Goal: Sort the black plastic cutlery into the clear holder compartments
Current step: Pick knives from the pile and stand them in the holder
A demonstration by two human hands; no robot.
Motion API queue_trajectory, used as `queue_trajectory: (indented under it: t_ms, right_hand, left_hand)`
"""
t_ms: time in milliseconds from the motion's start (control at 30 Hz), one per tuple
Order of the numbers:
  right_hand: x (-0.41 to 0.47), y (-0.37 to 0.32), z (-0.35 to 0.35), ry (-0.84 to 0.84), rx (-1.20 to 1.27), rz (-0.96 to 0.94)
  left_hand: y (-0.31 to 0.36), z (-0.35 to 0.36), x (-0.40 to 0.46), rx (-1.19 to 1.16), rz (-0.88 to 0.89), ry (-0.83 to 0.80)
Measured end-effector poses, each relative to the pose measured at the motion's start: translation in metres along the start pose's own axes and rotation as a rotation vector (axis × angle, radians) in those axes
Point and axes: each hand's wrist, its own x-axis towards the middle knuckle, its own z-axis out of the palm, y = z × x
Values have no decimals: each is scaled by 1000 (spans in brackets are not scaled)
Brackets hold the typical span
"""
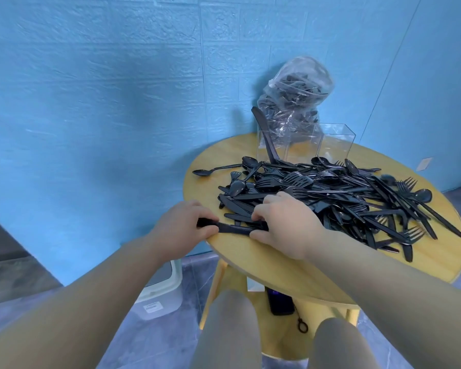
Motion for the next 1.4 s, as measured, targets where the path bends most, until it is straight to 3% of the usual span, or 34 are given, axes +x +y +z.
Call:
queue_trajectory:
  t_ms: [567, 933, 1267, 1400]
  right_hand:
    - [-11, 5, -5, -40, 28, 61]
    - [-17, 20, -17, -8, 313, 116]
    - [-19, 19, -14, -48, 147, 111]
    - [-22, 22, -16, 106, 201, 89]
  left_hand:
    - [5, 3, -2, 113, 111, 51]
    - [7, 2, -1, 30, 79, 146]
    - [13, 13, -1, 49, 104, 130]
    - [13, 12, 0, 29, 89, 161]
